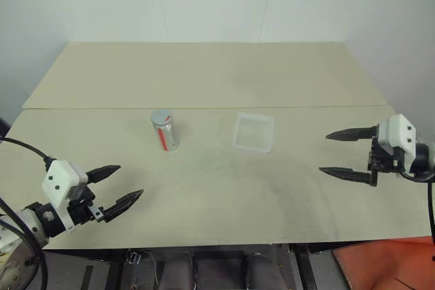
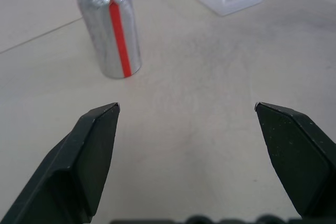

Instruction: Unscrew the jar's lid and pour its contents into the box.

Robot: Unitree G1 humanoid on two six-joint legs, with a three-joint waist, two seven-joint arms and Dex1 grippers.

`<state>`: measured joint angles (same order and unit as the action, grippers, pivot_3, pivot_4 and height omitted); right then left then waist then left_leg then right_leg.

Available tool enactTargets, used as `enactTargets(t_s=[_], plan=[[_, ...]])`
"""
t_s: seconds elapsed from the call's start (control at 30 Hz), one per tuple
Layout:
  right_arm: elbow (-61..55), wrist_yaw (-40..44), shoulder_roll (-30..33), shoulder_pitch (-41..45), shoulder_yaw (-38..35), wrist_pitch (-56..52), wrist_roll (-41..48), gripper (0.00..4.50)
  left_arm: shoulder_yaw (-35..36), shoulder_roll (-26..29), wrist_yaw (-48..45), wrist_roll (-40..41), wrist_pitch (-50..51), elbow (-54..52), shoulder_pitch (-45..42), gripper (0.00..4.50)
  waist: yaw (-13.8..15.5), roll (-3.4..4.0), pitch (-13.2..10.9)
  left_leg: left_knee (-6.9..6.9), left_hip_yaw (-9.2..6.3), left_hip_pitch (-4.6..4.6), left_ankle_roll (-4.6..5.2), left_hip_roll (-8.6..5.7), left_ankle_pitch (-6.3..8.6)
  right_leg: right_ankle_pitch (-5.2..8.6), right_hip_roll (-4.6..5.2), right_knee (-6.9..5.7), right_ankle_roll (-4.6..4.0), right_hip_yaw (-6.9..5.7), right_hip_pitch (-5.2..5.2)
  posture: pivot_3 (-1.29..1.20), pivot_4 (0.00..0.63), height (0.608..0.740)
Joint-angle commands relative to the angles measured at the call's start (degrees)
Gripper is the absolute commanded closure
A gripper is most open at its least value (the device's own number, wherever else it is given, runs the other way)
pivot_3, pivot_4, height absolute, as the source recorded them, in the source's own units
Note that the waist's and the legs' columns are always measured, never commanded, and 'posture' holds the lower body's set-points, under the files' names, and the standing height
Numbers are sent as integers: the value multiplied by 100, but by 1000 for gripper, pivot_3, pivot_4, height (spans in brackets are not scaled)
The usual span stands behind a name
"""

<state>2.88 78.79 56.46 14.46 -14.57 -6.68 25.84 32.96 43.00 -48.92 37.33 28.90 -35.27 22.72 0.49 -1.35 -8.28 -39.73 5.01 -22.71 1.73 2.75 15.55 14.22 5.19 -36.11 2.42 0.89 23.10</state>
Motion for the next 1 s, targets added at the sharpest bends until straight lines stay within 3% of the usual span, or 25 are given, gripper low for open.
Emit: enactTargets(t_s=[0.03,0.17,0.4,0.57,0.67,0.83,1.0], plan=[[300,110,-11,377,-32,263,35,0,154,-7,-17,71,-63,-37,10,17,-20,0,0,0,0,1,0,0,0,0,0,0,0,0,0,0,150,740],[756,296,199,657,-35,471,-97,0,27,-24,-94,-10,-154,23,70,17,-50,0,0,2,3,3,0,2,0,0,-2,2,0,1,-1,0,150,740],[354,190,502,148,-303,167,-35,0,12,28,-117,39,-114,333,-216,17,-3,5,-3,1,3,-4,0,1,0,1,0,3,0,-2,2,0,150,740],[-149,-323,362,-342,-306,-88,-144,0,-331,-288,669,-300,-96,674,-921,17,8,8,-1,-1,1,2,0,1,0,-1,-1,0,1,0,-4,0,150,740],[-446,-593,118,-714,-349,-188,-66,0,-529,-825,714,67,-156,881,-1179,17,-3,6,1,2,2,-2,1,1,1,-1,-1,3,2,1,-2,0,150,740],[-725,-1366,-387,-771,-242,-116,-322,0,-1508,-1211,1314,-1545,-1234,1524,-1564,17,10,6,1,-1,3,-3,-3,-5,-2,-5,-2,-3,5,1,-1,0,150,740],[-655,-1950,-649,-651,-32,86,-798,0,-1946,-1606,1638,-2165,-2163,2359,-2215,17,12,5,3,1,2,4,-4,-6,-3,-13,-2,6,2,4,-9,0,150,740]])
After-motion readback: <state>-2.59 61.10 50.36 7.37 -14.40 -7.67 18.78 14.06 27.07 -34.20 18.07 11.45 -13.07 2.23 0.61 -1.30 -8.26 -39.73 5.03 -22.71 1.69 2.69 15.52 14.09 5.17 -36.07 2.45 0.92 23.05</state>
